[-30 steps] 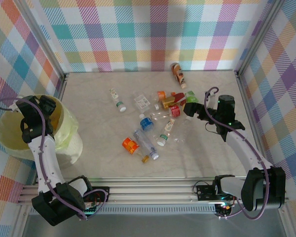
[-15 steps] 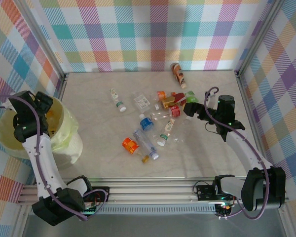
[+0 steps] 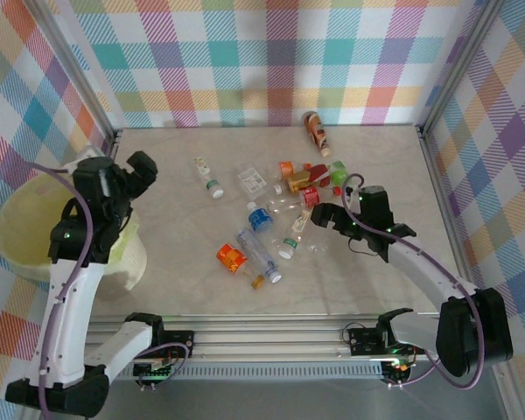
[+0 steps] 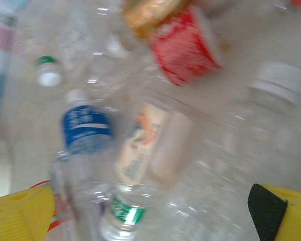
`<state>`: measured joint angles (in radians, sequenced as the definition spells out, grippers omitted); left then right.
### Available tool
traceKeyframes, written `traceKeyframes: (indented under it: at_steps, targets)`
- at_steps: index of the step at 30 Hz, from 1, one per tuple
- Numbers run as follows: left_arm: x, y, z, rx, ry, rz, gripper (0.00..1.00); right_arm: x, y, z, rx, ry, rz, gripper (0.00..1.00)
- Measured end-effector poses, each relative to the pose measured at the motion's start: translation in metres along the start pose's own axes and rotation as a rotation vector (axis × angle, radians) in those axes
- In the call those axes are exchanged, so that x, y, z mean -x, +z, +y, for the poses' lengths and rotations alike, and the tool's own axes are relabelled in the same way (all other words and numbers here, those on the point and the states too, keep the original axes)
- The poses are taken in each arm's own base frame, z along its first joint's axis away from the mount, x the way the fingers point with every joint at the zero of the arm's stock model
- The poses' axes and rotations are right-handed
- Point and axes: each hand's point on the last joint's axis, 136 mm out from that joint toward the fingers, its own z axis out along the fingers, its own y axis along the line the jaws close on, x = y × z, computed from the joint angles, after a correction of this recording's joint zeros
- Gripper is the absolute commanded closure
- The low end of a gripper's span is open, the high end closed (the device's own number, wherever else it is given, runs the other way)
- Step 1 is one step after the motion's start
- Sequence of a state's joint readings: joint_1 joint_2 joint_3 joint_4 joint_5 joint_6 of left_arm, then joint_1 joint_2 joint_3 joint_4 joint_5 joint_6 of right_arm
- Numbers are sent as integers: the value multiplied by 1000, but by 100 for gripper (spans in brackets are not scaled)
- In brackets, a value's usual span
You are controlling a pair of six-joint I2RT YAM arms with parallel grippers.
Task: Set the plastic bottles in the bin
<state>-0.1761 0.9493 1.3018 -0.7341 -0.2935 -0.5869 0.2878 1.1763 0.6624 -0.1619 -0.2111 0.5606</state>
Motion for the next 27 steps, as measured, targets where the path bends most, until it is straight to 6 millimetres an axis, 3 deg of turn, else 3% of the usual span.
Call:
traceKeyframes:
  at_steps: [4,8,14,18,27]
  targets:
    - [-36,12,-40,-62,81,79,0,-20,9,-26,-108,72,51,0]
    - [-78,34,-77,-110,148,179,0,-41,16,-26,-140,66,112,0]
    - [-123,73,-100,-112,142,288,0,-63,24,-32,-234,50,151,2]
    - [-134,83,-106,-118,123,316,0,-74,29,-37,-295,19,161,5]
    - [-133,84,-113,-145,113,316,0,-77,39,-61,-418,-6,148,13]
